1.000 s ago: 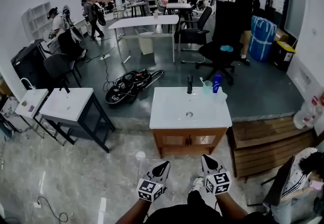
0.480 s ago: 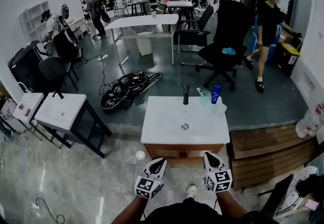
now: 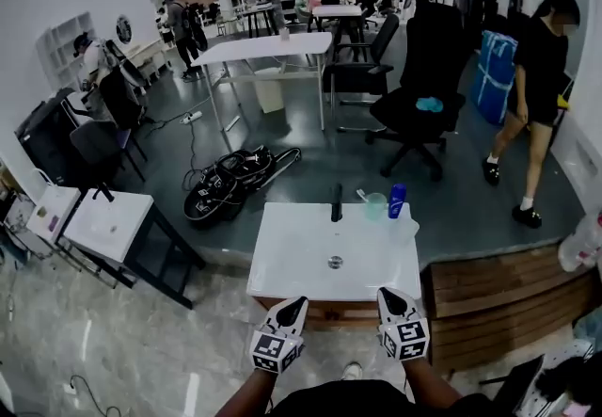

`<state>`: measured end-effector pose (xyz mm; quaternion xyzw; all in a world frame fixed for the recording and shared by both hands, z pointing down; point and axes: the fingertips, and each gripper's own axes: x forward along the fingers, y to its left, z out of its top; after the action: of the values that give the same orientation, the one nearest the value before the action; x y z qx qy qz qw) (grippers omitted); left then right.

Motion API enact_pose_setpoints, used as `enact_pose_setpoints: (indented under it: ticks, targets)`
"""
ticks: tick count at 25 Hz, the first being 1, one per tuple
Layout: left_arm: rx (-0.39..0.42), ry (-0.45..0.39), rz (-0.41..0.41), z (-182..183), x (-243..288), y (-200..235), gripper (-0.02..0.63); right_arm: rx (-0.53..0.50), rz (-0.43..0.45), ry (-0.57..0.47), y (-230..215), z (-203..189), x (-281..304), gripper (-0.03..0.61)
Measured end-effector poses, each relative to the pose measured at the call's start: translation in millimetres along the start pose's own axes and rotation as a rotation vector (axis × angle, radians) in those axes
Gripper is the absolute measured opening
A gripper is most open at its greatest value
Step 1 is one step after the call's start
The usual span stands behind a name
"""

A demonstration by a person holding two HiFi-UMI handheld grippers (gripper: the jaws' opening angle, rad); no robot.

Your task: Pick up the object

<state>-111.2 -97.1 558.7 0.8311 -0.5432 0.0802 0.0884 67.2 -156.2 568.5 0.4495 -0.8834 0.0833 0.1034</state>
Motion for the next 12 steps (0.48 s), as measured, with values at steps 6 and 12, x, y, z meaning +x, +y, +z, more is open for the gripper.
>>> enact_pose_setpoints:
  ticks: [6,12]
  targets:
    - [-0.024,-0.024,0.015,12.3,36.3,2.6,0.018,0.087,0.023,-0.012,-35.6,10.1,17.4,0.018]
    - [-0.007,-0.039,0.02,24.2,67.7,5.3,0.018,0.118,0.007,-0.023,-66.1,16.8,27.0,0.018]
